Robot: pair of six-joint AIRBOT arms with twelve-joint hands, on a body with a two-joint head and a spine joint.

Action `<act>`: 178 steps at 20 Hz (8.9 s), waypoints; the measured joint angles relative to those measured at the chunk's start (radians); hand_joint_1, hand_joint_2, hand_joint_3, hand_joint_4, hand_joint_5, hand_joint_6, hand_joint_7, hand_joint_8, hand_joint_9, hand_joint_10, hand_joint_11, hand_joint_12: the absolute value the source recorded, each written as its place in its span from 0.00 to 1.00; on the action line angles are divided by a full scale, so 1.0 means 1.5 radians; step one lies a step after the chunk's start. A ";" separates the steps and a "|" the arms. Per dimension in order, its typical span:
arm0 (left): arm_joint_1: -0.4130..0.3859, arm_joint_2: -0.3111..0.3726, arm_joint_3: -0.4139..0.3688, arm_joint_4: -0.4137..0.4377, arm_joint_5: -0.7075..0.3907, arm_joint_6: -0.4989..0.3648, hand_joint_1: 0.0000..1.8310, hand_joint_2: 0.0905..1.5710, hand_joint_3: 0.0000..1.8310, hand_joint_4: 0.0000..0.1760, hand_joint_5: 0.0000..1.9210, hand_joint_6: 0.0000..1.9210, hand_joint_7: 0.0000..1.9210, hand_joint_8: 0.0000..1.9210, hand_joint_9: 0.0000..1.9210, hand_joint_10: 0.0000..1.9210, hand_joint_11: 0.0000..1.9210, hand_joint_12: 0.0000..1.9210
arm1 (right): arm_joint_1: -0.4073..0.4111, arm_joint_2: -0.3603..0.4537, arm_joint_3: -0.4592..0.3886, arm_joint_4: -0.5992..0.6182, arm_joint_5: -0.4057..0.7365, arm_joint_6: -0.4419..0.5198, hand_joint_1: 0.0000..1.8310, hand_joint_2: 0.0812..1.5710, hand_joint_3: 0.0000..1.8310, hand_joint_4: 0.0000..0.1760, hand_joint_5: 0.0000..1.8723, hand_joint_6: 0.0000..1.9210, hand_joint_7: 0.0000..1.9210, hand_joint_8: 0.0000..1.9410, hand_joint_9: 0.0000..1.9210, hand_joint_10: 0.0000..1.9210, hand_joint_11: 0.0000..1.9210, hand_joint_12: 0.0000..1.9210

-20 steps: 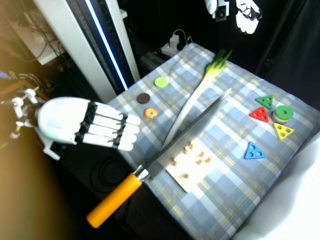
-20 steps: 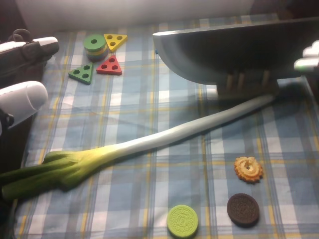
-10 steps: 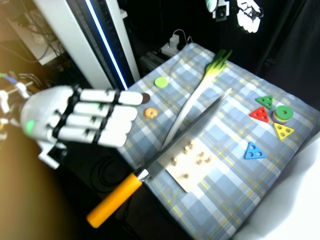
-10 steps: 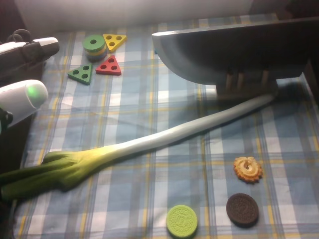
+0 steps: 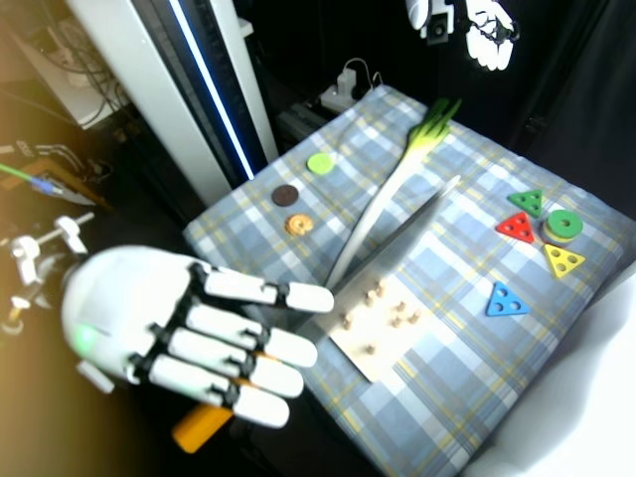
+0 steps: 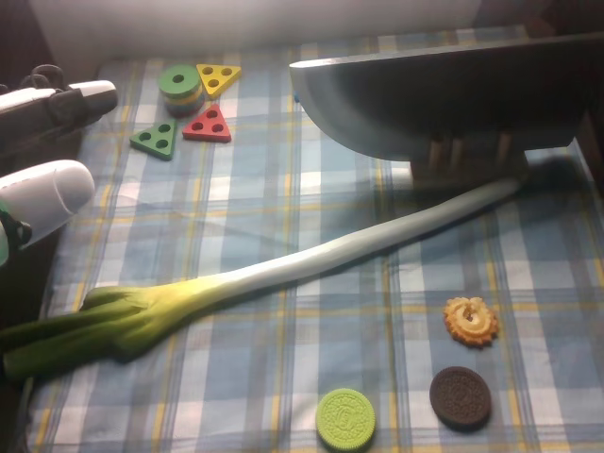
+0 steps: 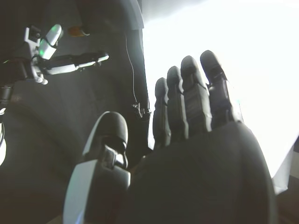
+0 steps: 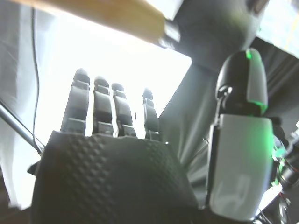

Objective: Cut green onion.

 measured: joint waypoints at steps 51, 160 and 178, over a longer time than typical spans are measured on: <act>-0.001 -0.012 0.009 0.012 0.023 -0.011 0.12 0.93 0.00 0.00 0.20 0.00 0.23 0.00 0.21 0.00 0.02 0.34 | 0.114 -0.083 0.088 -0.021 -0.199 -0.052 0.80 0.78 0.00 1.00 0.50 1.00 0.63 1.00 0.73 1.00 0.78 1.00; -0.192 -0.072 -0.025 0.029 0.217 0.296 0.00 0.86 0.00 0.00 0.00 0.00 0.00 0.00 0.00 0.00 0.00 0.00 | 0.036 -0.088 0.049 0.104 -0.007 -0.007 0.70 0.76 0.00 0.99 0.54 1.00 0.65 1.00 0.72 1.00 0.75 1.00; -0.181 -0.064 -0.025 -0.021 0.137 0.296 0.00 0.85 0.00 0.00 0.00 0.00 0.00 0.00 0.00 0.00 0.00 0.00 | 0.036 -0.098 0.044 0.129 -0.028 -0.013 0.70 0.75 0.00 0.79 0.53 1.00 0.63 1.00 0.71 1.00 0.75 1.00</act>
